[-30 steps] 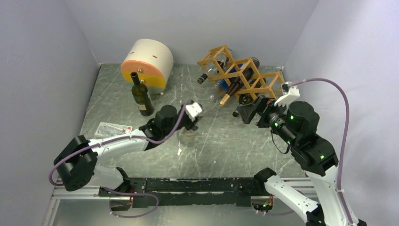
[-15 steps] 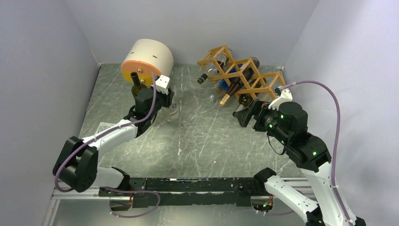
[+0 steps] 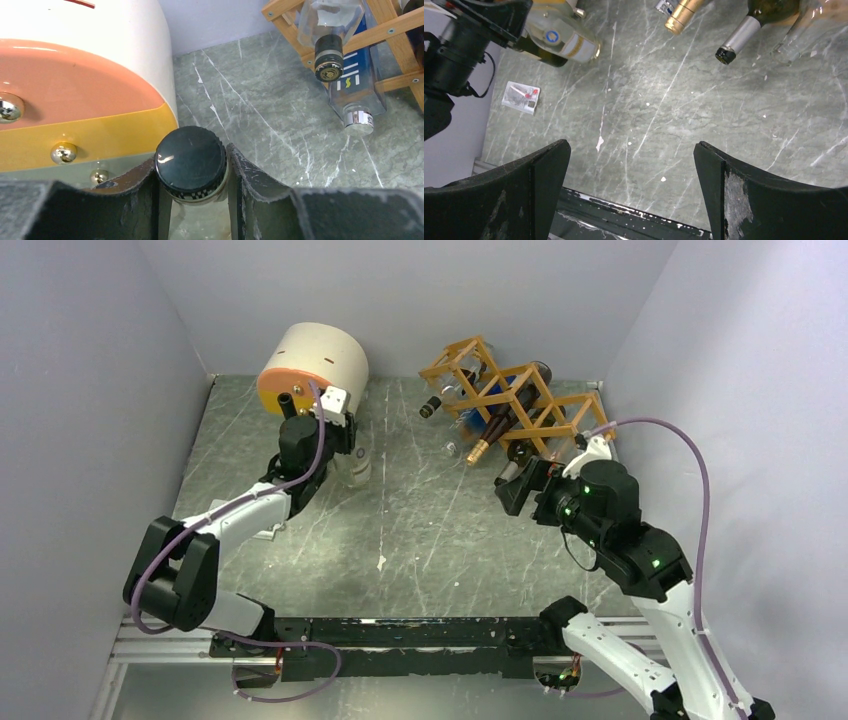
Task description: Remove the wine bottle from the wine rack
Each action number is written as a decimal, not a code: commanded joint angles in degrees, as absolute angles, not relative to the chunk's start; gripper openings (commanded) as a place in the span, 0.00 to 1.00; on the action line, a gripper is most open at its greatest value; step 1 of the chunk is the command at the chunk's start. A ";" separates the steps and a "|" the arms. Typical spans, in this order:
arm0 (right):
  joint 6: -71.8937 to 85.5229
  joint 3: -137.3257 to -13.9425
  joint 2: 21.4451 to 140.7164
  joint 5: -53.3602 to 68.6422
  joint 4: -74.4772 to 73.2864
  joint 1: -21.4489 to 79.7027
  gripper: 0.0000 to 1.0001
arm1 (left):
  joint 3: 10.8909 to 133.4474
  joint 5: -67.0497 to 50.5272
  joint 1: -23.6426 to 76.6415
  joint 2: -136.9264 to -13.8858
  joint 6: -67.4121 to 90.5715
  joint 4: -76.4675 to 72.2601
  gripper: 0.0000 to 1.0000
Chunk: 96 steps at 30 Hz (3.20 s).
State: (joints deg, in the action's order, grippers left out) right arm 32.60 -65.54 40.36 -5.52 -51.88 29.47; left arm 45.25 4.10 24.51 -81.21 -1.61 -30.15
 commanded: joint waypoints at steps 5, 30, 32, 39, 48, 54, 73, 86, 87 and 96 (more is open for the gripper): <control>34.43 -62.85 41.09 -3.41 -48.83 29.65 1.00 | 47.48 -6.86 19.81 -80.71 0.04 -48.26 0.07; 36.20 -57.94 40.87 -6.28 -50.35 29.69 1.00 | 48.44 -17.83 19.09 -64.98 7.52 -39.10 0.95; 36.56 -58.19 41.70 -6.61 -50.89 29.67 1.00 | 48.53 -19.15 19.52 -62.45 6.91 -38.31 0.96; 37.71 -57.79 43.58 -12.64 -48.95 29.71 0.99 | 48.12 -21.81 20.68 -59.52 5.01 -38.84 0.88; 31.48 -65.97 57.02 -27.38 -51.69 29.04 1.00 | 49.51 -24.18 21.36 -60.11 8.10 -38.04 0.85; 28.35 -64.39 61.11 -17.86 -44.99 20.00 1.00 | 49.56 -27.07 21.51 -60.60 9.28 -39.19 0.88; 34.67 -48.43 59.23 -8.60 -21.46 4.60 0.86 | 50.02 -26.00 27.00 -62.45 15.97 -39.43 0.84; 35.49 -42.07 61.38 -12.48 -14.38 3.71 0.77 | 50.39 -23.26 31.06 -61.48 8.62 -35.83 0.84; 35.46 -42.50 62.42 -12.57 -15.05 3.58 0.75 | 50.30 -22.97 31.17 -61.34 8.52 -35.82 0.84; 36.08 -40.67 64.67 -9.47 -10.26 3.06 0.63 | 49.37 -24.27 32.22 -61.15 7.89 -37.83 0.85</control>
